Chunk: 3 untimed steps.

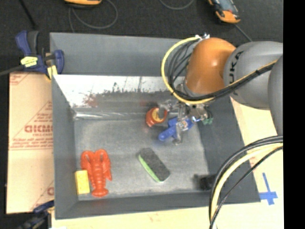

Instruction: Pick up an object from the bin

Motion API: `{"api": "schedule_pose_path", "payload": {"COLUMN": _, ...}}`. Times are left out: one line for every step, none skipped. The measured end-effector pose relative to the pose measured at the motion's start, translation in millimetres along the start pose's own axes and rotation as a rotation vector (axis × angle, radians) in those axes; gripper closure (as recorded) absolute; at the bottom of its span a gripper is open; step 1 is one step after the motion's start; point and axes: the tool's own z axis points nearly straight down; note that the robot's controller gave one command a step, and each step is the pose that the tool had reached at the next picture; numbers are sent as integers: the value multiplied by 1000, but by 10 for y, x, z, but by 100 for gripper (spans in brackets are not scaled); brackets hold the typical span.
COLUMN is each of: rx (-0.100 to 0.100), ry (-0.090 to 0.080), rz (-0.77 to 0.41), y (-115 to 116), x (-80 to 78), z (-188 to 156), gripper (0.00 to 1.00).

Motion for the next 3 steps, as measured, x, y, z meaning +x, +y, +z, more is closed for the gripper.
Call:
{"api": "schedule_pose_path", "payload": {"rx": -7, "ry": 14, "rz": -26, "y": -80, "x": -79, "z": 373, "gripper": 100}}
{"api": "schedule_pose_path", "payload": {"rx": -7, "ry": 14, "rz": -26, "y": -80, "x": -79, "z": 373, "gripper": 100}}
{"api": "schedule_pose_path", "payload": {"rx": -2, "ry": 3, "rz": -38, "y": 18, "x": 24, "z": 181, "gripper": 100}}
